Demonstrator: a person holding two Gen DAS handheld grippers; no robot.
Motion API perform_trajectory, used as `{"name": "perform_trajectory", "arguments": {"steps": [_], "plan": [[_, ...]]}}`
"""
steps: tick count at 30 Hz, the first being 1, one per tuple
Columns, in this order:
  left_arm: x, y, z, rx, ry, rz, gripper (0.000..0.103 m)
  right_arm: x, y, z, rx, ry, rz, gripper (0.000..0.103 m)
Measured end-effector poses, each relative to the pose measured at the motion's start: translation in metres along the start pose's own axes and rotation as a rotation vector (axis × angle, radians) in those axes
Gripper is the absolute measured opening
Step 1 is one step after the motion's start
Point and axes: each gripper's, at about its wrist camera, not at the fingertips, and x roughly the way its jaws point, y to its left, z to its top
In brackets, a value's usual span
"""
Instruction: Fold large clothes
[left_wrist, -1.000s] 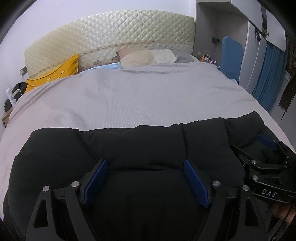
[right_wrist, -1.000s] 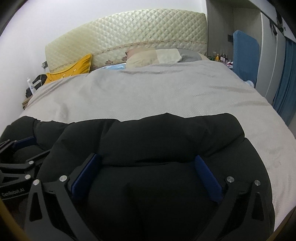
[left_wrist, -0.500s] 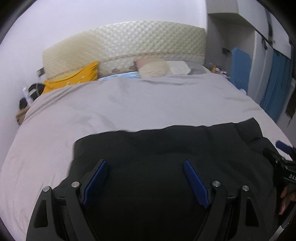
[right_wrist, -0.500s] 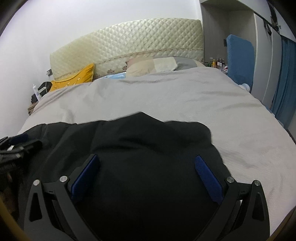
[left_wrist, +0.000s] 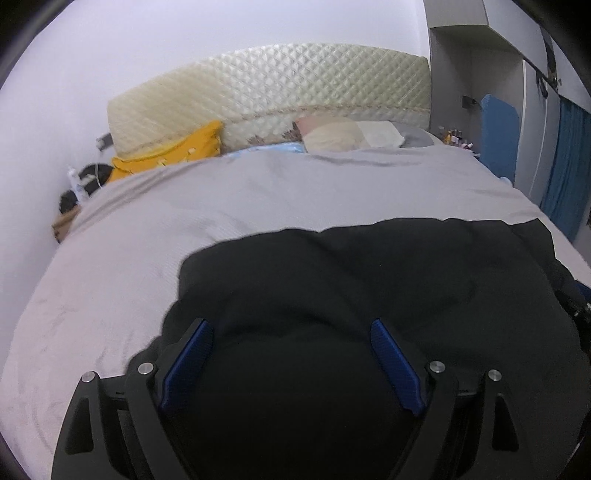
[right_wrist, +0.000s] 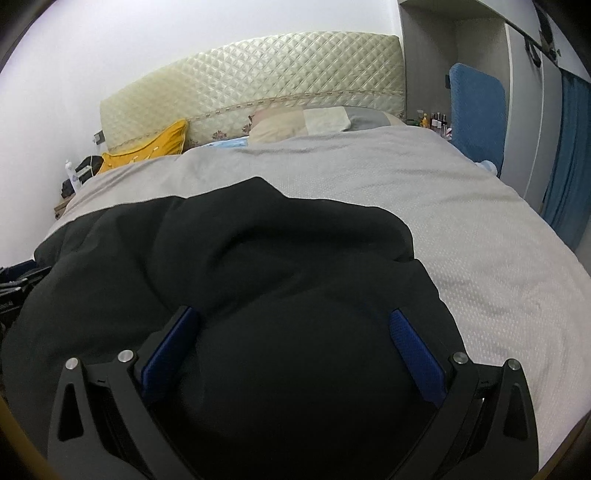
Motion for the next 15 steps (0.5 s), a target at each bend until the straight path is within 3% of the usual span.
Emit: {"name": "perform_trajectory", "arguments": {"steps": [5, 8, 10, 15], "plan": [[-0.051, -0.007, 0.017, -0.028, -0.065, -0.035, 0.088, -0.035, 0.000, 0.012, 0.050, -0.057, -0.009, 0.103], [-0.101, -0.011, 0.030, -0.084, -0.133, -0.082, 0.089, -0.074, 0.005, 0.026, 0.068, -0.114, -0.023, 0.103], [-0.131, -0.016, 0.034, -0.105, -0.171, -0.116, 0.096, -0.104, 0.009, 0.037, 0.079, -0.168, -0.012, 0.103], [-0.200, -0.026, 0.032, -0.091, -0.233, -0.109, 0.097, -0.185, 0.026, 0.057, 0.023, -0.264, 0.023, 0.103]]}}
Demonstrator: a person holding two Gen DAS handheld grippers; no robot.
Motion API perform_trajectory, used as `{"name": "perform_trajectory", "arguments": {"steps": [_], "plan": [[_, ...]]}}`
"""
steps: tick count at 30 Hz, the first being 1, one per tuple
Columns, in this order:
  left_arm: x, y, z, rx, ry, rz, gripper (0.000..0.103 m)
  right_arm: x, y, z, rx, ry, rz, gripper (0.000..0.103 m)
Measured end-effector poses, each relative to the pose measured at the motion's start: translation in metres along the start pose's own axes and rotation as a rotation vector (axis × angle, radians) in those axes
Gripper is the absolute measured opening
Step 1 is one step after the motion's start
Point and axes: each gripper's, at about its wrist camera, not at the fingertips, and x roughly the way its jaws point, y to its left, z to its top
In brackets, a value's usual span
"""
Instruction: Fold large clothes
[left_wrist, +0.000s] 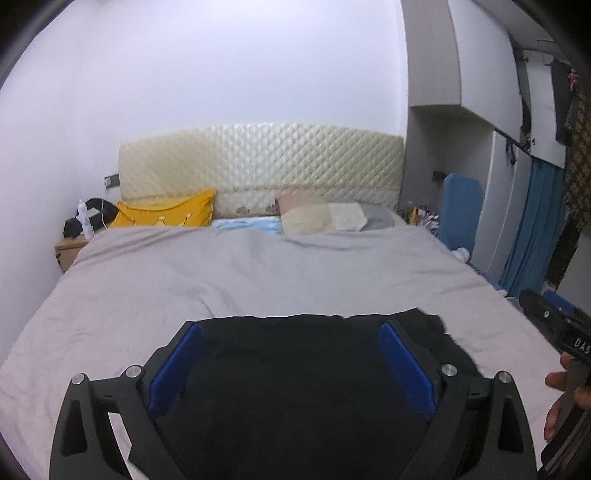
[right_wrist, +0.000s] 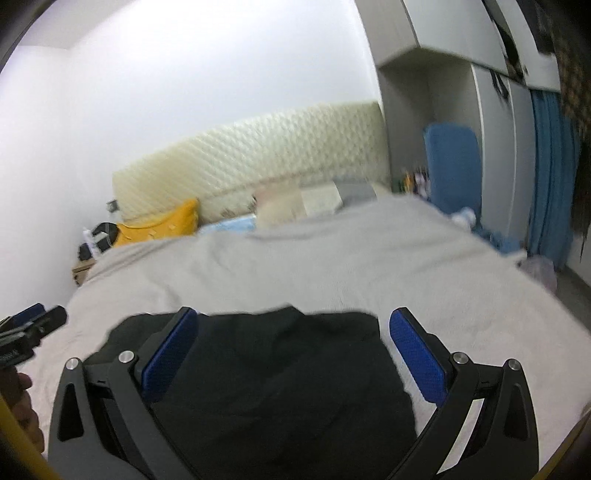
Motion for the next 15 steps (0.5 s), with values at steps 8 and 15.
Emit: {"name": "perform_trajectory", "arguments": {"steps": [8, 15], "plan": [[-0.081, -0.018, -0.004, -0.014, -0.031, -0.089, 0.101, -0.102, 0.037, 0.018, -0.063, -0.106, 0.005, 0.103], [-0.127, -0.028, -0.019, 0.020, -0.040, -0.075, 0.101, -0.144, 0.062, -0.001, -0.084, -0.116, 0.055, 0.103]]}}
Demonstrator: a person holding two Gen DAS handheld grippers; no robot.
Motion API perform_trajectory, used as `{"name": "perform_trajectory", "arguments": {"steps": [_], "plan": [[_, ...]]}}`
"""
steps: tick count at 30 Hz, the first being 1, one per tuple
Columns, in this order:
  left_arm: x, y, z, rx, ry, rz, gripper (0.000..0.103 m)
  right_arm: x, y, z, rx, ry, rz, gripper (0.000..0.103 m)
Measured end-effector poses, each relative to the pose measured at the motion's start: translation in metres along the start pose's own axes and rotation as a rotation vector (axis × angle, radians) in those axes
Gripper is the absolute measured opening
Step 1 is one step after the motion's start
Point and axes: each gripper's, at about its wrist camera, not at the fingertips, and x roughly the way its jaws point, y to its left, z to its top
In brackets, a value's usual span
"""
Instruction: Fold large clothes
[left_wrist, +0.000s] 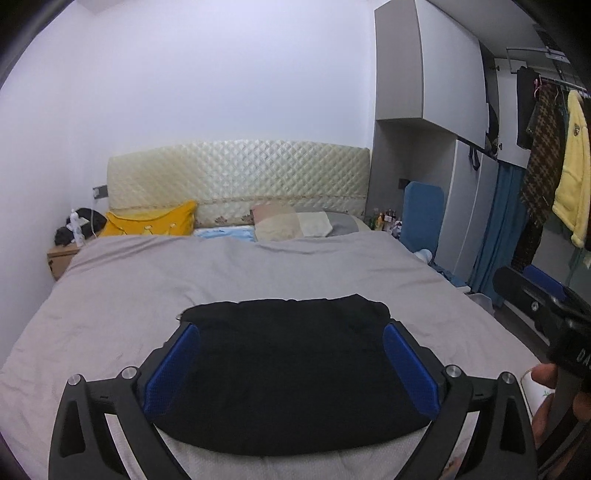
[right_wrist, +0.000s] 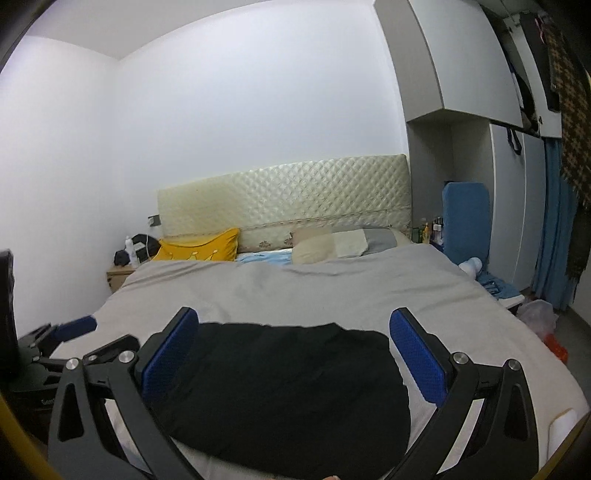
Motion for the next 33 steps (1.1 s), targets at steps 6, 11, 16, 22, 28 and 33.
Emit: {"name": "perform_trajectory", "arguments": {"steps": [6, 11, 16, 22, 28, 33], "plan": [[-0.038, 0.006, -0.013, -0.029, -0.023, -0.015, 0.101, -0.037, 0.015, -0.004, -0.004, -0.046, 0.004, 0.103], [-0.057, 0.016, -0.024, -0.034, -0.019, 0.001, 0.101, -0.063, 0.028, -0.021, 0.009, -0.066, 0.009, 0.103], [-0.066, 0.020, -0.031, -0.028, -0.017, -0.002, 0.101, -0.068, 0.036, -0.037, 0.008, -0.042, 0.015, 0.103], [-0.061, 0.020, -0.042, -0.014, 0.010, -0.008, 0.101, -0.070, 0.042, -0.055, 0.010, 0.000, 0.002, 0.103], [-0.047, 0.020, -0.054, 0.003, 0.049, -0.007, 0.101, -0.067, 0.044, -0.072, 0.008, 0.041, -0.033, 0.103], [-0.036, 0.020, -0.060, 0.007, 0.076, -0.004, 0.101, -0.061, 0.044, -0.084, 0.023, 0.062, -0.046, 0.103]]}}
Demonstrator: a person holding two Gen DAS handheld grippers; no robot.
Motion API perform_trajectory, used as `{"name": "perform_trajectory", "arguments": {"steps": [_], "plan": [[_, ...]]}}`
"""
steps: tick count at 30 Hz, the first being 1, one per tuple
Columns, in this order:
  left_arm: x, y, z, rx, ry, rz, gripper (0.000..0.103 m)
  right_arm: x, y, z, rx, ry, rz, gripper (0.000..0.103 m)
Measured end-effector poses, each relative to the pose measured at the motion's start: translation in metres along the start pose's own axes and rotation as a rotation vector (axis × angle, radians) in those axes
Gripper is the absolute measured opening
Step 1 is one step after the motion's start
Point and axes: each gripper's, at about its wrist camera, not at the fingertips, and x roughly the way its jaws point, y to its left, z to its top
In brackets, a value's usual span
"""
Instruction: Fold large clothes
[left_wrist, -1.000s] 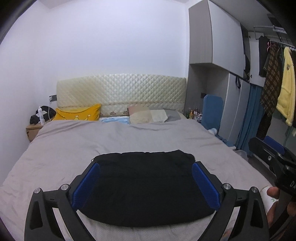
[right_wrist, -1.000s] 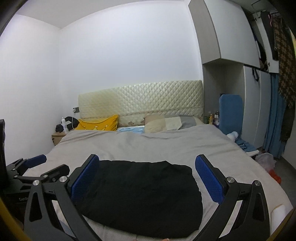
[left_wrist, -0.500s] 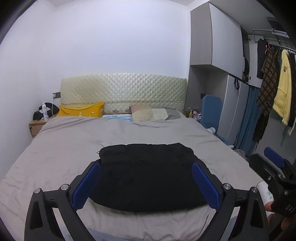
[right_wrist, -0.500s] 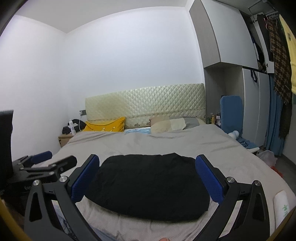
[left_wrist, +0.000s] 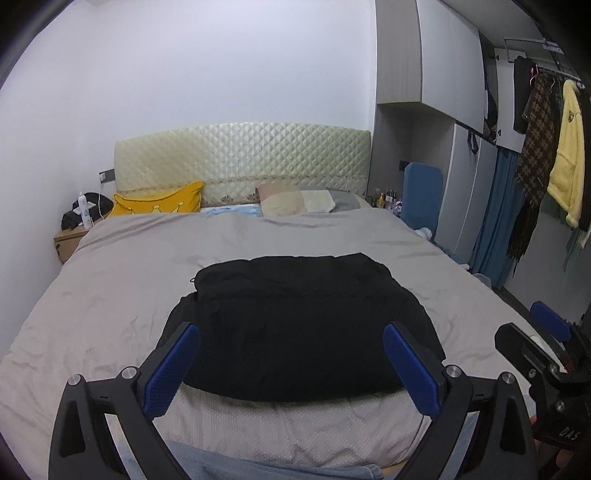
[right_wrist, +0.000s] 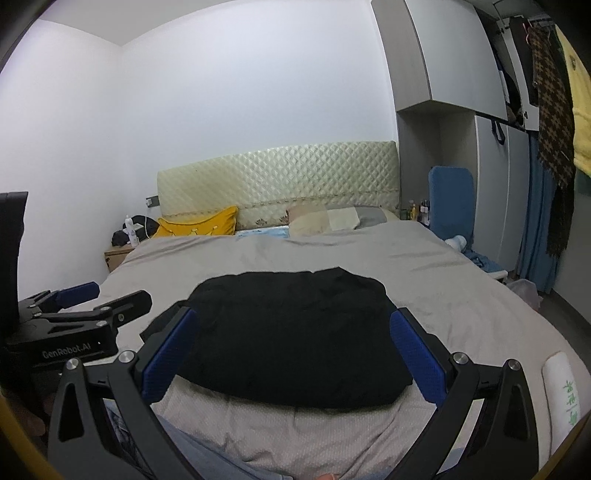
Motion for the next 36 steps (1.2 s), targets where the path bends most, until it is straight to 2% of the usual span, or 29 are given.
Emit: {"name": "perform_trajectory", "arguments": {"steps": [10, 36], "plan": [[0.013, -0.002, -0.006, 0.011, 0.037, 0.002, 0.101, 0.012, -0.004, -0.009, 0.018, 0.037, -0.014, 0.103], [0.017, -0.005, -0.008, 0.013, 0.047, 0.018, 0.101, 0.017, -0.005, -0.011, 0.025, 0.061, -0.022, 0.103]]}}
